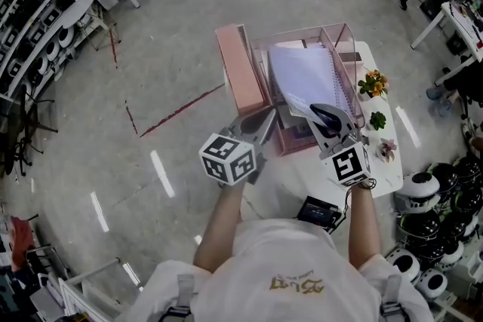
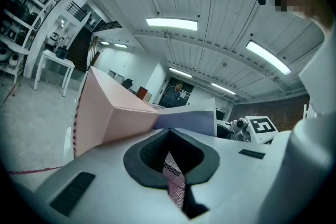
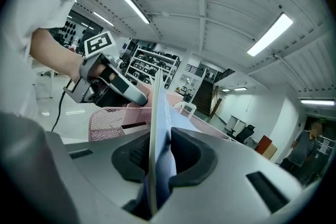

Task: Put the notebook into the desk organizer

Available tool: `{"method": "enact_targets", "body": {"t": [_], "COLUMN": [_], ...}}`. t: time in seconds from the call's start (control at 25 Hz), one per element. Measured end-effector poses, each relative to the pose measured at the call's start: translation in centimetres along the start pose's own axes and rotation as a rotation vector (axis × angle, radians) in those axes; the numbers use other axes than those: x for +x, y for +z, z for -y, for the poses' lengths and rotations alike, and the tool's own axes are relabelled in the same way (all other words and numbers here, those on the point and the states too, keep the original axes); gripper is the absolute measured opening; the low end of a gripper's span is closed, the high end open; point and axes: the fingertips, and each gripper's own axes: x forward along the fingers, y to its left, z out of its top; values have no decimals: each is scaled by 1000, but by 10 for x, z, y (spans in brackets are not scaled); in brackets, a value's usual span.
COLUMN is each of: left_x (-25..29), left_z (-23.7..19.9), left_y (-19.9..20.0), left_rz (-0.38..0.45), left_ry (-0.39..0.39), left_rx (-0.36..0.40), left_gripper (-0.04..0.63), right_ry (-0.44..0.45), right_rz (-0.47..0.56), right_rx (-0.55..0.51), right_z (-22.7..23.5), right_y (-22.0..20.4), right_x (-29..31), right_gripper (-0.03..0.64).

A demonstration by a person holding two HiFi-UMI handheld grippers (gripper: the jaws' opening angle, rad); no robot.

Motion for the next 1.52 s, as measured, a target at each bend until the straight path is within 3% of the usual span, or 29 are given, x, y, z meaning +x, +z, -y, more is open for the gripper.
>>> {"method": "enact_targets", "body": {"t": [0.96,1.28,1.52], "left_x": [-5,-7,-7], "left_z": [-4,-4,-6], "left_y": [0,0,-2], "left_rz": [2,0,-21], "left_ry": [-4,-14,-27], "left_rx": [-23,-29,-33], "left_gripper": [15,15,17], "right_ry": [239,365,409], "right_rz": [-159,-201,-115], "right_rx": [24,105,258], "right_z": [-21,-35,-37], "right_y": [-13,-10,9], "right_x": [7,5,1], "right_gripper": [182,309,333]}}
